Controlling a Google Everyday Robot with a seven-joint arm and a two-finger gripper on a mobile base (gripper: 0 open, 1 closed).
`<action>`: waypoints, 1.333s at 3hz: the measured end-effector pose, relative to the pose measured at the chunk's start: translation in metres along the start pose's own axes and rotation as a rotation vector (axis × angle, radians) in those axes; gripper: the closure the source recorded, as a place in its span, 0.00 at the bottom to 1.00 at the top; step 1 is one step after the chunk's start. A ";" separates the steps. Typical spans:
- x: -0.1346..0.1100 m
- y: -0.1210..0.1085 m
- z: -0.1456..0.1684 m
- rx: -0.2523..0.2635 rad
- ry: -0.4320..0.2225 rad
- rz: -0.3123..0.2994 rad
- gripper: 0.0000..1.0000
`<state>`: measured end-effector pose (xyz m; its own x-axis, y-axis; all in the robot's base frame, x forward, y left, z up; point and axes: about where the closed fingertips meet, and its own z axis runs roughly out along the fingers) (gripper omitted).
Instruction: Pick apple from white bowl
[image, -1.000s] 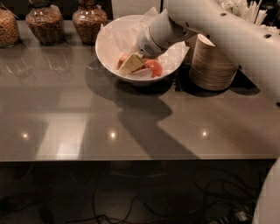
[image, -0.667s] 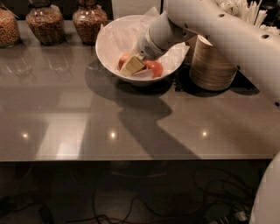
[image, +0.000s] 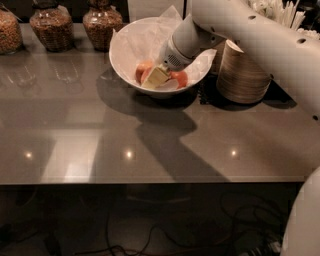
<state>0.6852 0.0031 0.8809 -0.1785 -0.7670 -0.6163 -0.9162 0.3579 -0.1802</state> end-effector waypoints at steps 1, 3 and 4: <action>0.002 0.001 0.002 -0.012 0.011 0.000 0.62; -0.005 0.001 -0.004 0.003 -0.029 -0.015 1.00; -0.015 -0.005 -0.017 0.039 -0.068 -0.042 1.00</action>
Offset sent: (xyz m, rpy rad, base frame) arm -0.0021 -0.0026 0.0045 0.0127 -0.0041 0.0052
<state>0.6862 0.0033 0.9041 -0.1138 -0.7446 -0.6578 -0.9076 0.3472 -0.2360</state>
